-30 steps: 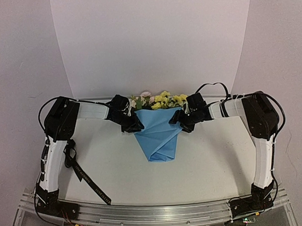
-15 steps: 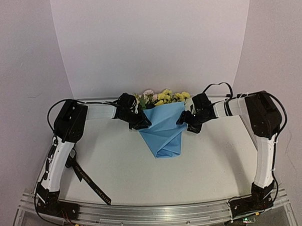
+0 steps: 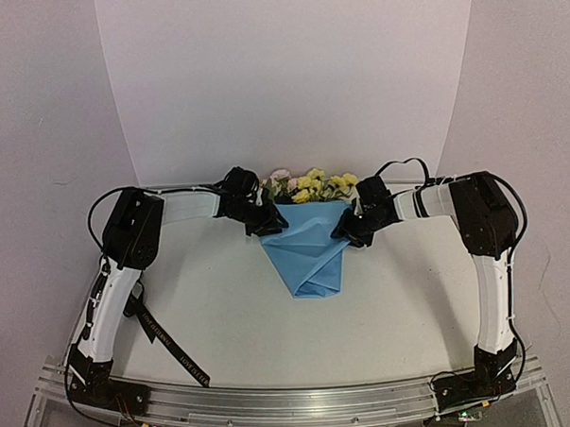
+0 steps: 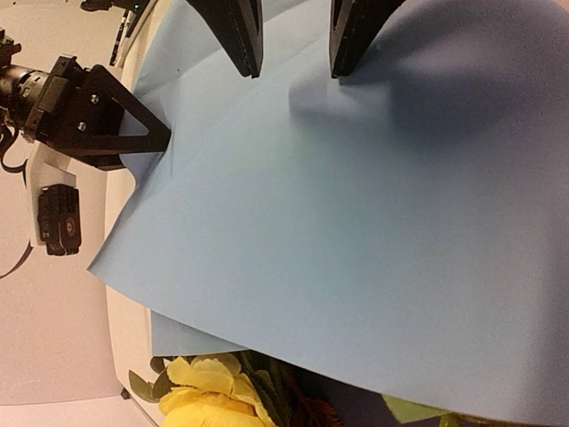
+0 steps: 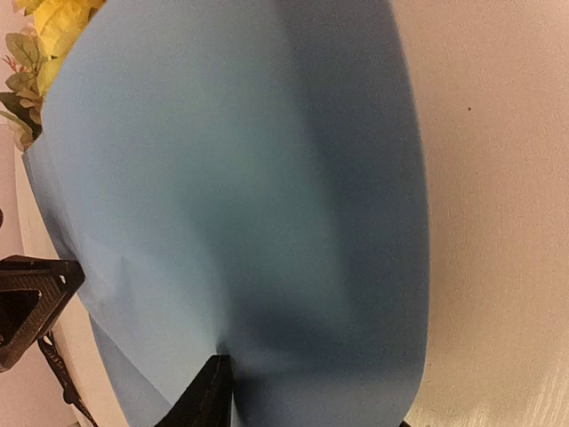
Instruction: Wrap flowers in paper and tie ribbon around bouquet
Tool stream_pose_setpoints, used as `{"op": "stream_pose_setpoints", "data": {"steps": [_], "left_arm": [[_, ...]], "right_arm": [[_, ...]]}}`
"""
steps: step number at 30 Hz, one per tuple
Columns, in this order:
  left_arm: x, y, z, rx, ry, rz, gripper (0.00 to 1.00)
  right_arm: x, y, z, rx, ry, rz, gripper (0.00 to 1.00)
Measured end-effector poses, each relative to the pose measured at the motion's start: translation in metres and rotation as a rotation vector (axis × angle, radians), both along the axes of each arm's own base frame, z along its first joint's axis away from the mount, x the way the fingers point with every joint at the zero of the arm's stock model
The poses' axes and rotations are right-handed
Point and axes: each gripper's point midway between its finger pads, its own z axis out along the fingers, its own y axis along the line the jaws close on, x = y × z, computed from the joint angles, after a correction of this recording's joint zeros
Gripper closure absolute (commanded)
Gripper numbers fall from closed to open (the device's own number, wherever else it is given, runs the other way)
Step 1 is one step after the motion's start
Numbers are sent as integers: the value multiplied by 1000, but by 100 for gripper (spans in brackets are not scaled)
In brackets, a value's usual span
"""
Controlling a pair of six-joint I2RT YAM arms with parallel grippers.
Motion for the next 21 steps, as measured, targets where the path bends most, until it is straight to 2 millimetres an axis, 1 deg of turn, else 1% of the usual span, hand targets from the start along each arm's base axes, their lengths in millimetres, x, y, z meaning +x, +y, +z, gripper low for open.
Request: {"op": "stream_pose_setpoints", "data": {"steps": [6,10,14,16,18,21], "left_arm": [[-2,0,-1,0,12,-6,72],[-1,1,0,-4,10,-10,72],[1,4,2,-8,9,-7,72],[3,8,7,-12,6,-1,72],[4,17,13,-13,5,11,72],[5,35,32,-20,-8,36,72]], "right_arm": [[2,-2,0,-2,-1,-17,92],[4,-5,-1,-16,-5,-31,99],[6,-9,-1,-34,-14,-48,100],[7,-12,-1,-54,-20,-61,100],[8,-19,2,-84,-26,-80,100],[8,-31,10,-140,-42,-114,100]]}}
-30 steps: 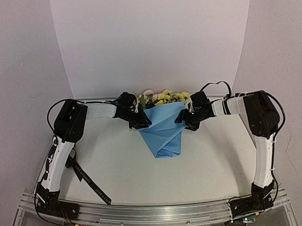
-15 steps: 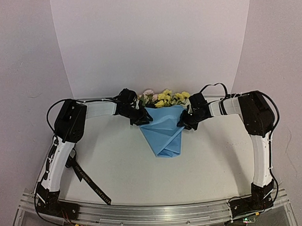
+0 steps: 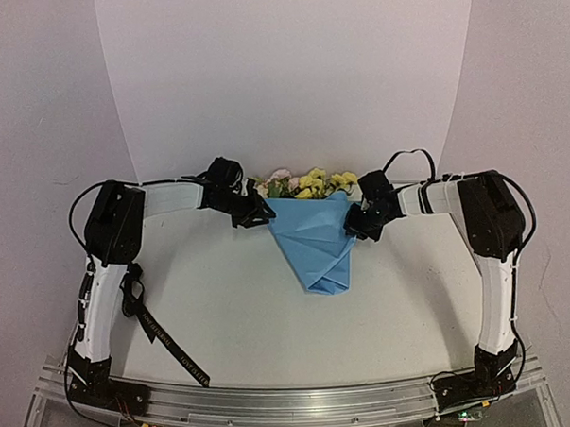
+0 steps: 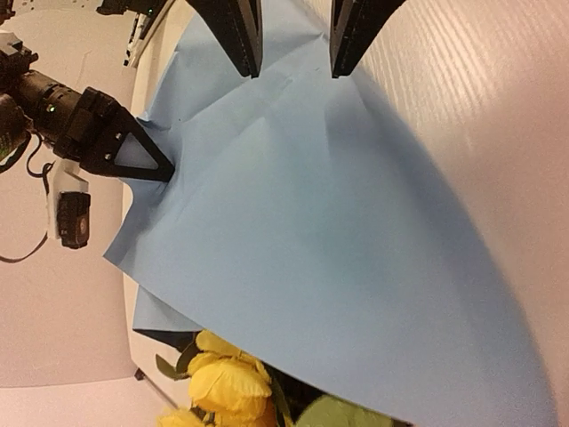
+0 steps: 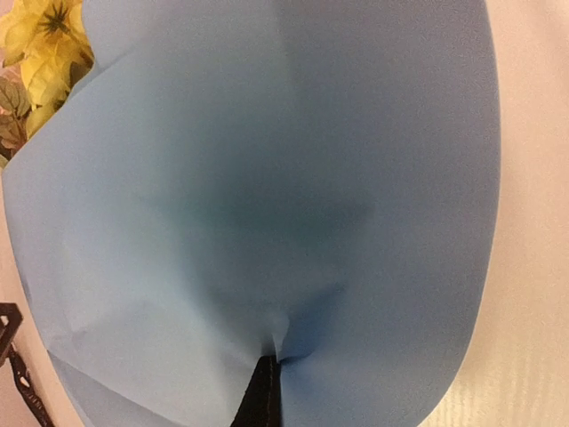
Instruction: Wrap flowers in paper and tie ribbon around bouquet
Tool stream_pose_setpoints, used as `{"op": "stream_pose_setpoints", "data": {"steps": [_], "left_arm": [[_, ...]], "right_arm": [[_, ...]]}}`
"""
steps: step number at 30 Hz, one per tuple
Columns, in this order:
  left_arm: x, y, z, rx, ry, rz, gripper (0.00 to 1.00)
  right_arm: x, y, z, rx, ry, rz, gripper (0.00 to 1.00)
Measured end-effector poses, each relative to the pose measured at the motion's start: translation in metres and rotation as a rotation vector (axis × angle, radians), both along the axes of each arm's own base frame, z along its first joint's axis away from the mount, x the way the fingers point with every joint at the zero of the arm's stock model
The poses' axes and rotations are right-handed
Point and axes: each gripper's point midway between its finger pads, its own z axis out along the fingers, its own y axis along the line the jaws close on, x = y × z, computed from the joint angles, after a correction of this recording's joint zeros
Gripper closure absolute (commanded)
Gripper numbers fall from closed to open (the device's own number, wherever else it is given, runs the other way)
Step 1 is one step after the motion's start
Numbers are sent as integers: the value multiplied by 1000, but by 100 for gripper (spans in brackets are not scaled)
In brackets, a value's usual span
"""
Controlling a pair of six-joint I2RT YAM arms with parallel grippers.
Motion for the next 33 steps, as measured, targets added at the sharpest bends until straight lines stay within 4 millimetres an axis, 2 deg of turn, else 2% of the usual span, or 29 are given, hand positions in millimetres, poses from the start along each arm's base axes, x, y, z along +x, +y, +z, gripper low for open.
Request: {"op": "stream_pose_setpoints", "data": {"steps": [6,8,11,14,19,22,25,29,33], "left_arm": [[-3,43,38,-13,-47,54,72],[-9,60,43,-13,-48,75,72],[-17,83,39,-2,-34,109,71],[-31,104,25,27,0,143,68],[-59,150,3,137,48,272,59],[-77,184,9,196,39,382,56],[-94,217,21,247,4,497,51],[-119,252,27,316,-23,620,48],[-140,267,13,359,3,659,48]], "right_arm": [[3,-27,19,-88,-32,-62,97],[4,-33,19,-97,-30,-67,95],[3,-38,17,-101,-16,-68,91],[2,-39,16,-101,-11,-66,77],[-2,-37,14,-100,1,-45,41],[-7,-37,18,-92,4,-39,20],[-9,-36,33,-78,-16,-33,6],[-8,-33,61,-53,-70,-12,2],[-10,-28,68,-28,-78,19,2]]}}
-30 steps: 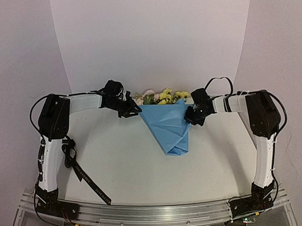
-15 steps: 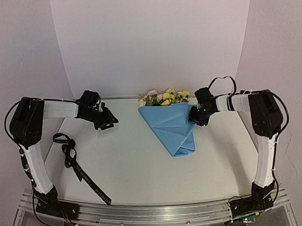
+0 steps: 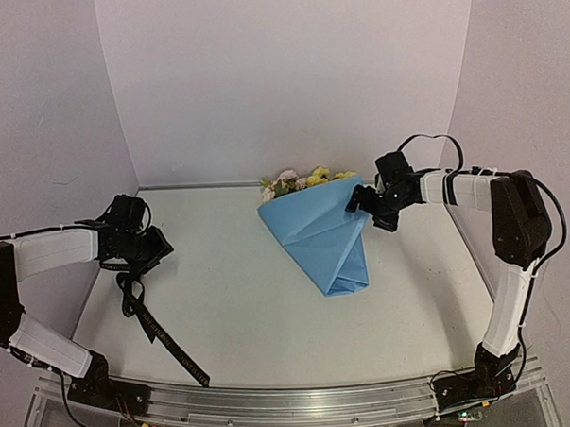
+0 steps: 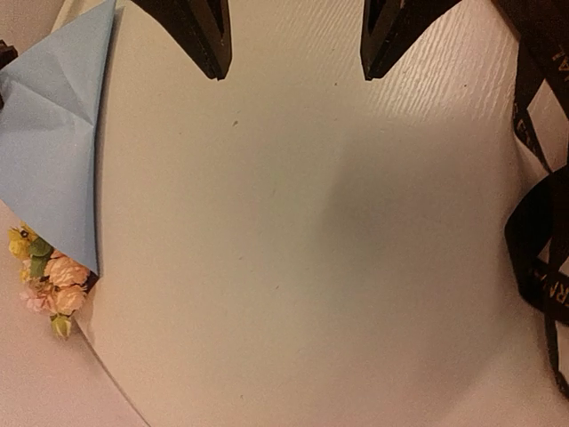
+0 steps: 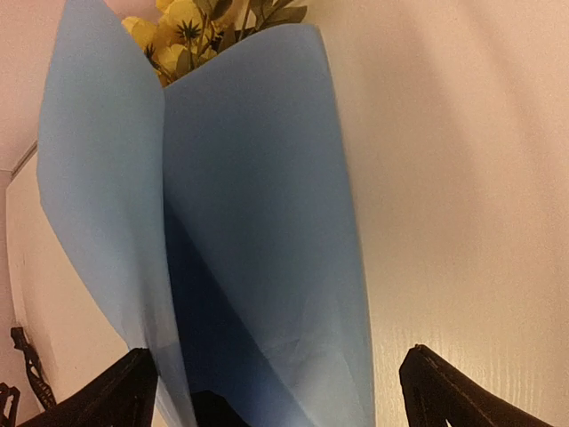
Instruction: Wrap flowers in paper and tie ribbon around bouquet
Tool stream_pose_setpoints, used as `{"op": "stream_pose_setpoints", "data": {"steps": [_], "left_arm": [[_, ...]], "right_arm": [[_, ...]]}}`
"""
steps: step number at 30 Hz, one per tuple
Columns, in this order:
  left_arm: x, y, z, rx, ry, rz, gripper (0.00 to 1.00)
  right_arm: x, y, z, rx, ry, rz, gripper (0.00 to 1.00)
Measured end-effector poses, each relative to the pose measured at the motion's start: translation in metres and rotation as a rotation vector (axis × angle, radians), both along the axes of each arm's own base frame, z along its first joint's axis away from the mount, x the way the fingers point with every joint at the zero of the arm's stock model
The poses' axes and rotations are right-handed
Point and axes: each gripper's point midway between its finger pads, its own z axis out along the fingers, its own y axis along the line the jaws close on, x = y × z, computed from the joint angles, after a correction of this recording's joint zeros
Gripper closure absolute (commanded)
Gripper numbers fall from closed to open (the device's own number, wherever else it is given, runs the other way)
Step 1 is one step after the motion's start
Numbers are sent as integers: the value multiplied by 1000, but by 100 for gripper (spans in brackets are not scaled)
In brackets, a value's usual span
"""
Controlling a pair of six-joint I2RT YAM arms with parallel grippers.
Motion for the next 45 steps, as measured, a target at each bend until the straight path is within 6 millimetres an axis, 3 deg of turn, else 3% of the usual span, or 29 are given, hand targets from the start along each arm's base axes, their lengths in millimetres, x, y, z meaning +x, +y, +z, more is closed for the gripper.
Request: {"op": "stream_pose_setpoints", "data": {"steps": [6,10,12,14,20,25,29,36,45], "left_arm": [[-29,15,-23,25,73,50,47],[-36,19,-18,16,57,76,47],[-35,19,-16,8,52,83,47],[-35,19,-17,6,52,86,47],[-34,18,-16,2,51,83,47],[-32,16,-17,-3,46,80,48],[-30,15,-17,-6,42,75,48],[-29,14,-20,3,46,59,48],[-26,10,-23,-1,42,36,48]], "right_arm": [[-4,12,-15,37,49,49,2],[-3,21,-54,52,129,76,7],[-7,21,-73,48,171,79,16],[-3,25,-70,61,164,84,21],[-1,23,-73,76,174,65,50],[0,22,-76,89,185,44,85],[2,20,-76,84,178,26,98],[7,4,-73,18,138,-43,100],[7,-55,-39,-116,38,-212,100]]}}
